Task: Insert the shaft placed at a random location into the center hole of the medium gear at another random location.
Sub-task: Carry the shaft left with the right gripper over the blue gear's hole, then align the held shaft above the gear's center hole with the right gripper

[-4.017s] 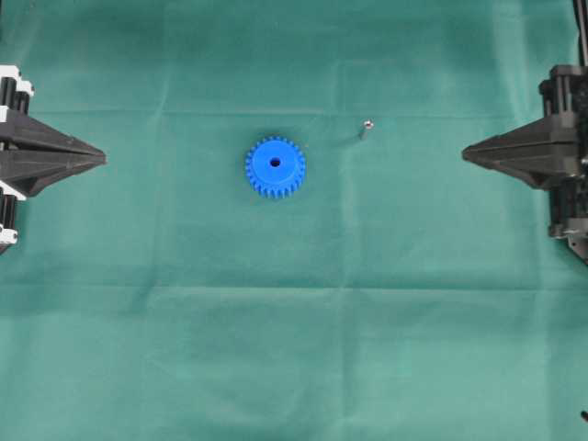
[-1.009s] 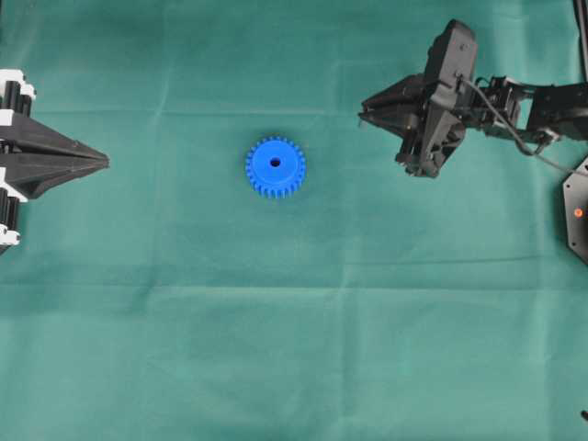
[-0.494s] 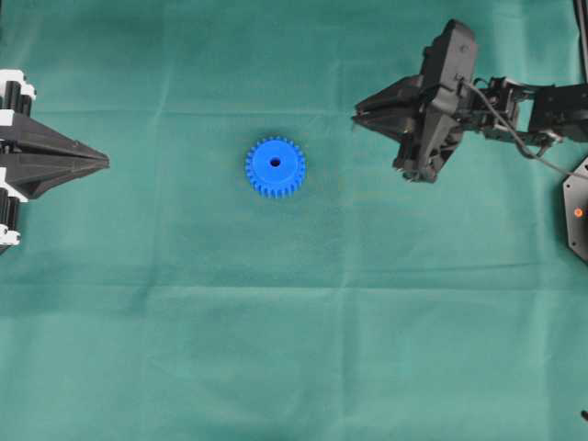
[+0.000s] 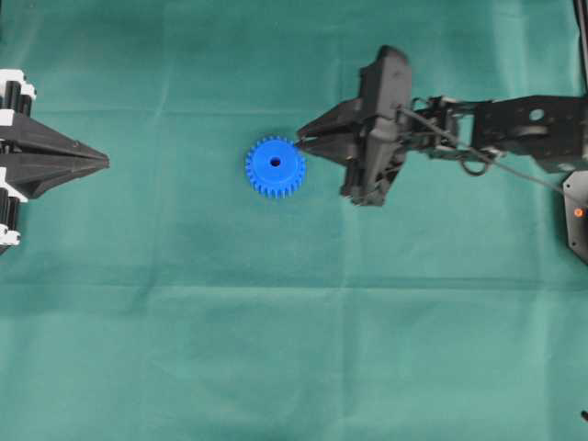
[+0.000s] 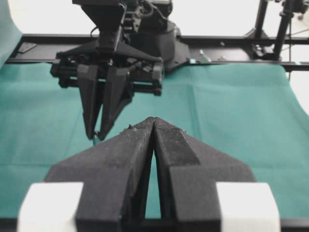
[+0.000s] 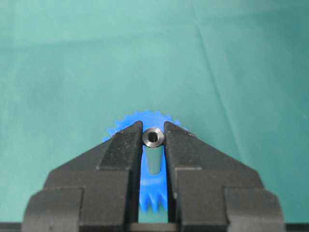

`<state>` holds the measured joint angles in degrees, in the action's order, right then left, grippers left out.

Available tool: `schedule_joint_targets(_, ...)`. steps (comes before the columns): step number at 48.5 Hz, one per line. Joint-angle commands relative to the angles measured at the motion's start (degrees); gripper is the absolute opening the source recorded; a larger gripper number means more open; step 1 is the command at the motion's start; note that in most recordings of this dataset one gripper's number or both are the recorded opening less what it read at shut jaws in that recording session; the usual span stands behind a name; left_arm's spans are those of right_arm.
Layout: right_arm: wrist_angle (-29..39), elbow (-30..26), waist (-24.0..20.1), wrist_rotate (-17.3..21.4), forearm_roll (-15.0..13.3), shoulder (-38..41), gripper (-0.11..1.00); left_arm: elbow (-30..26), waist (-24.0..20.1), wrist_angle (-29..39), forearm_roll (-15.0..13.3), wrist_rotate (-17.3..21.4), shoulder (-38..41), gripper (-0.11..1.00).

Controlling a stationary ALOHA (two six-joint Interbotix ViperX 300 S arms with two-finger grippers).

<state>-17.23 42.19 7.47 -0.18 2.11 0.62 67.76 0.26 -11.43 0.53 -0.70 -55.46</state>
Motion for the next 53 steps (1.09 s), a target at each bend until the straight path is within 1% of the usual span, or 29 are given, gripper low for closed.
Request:
schedule_joint_targets(1, -0.62, -3.25, -0.35, 0.62, 0.0, 0.26, 0.13, -1.41, 0.0, -0.35, 0.18, -0.09, 0.26, 0.0)
schedule_joint_targets(7, -0.7, -4.22, -0.62, 0.62, 0.0, 1.41, 0.13, -1.41, 0.09, 0.09, 0.18, 0.0, 0.18, 0.0)
schedule_joint_targets(17, -1.14, -4.22, -0.62, 0.62, 0.0, 2.9, 0.13, -1.49, 0.0, 0.26, 0.18, 0.0, 0.18, 0.0)
schedule_joint_targets(30, -4.31, -4.04, -0.62, 0.7, 0.18, 6.06, 0.13, -1.49, 0.0, 0.26, 0.18, 0.0, 0.18, 0.0)
schedule_joint_targets(53, -4.13, -4.66, -0.62, 0.44, 0.09, 5.19, 0.13, -1.49, 0.0, 0.35, 0.18, 0.0, 0.09, 0.0)
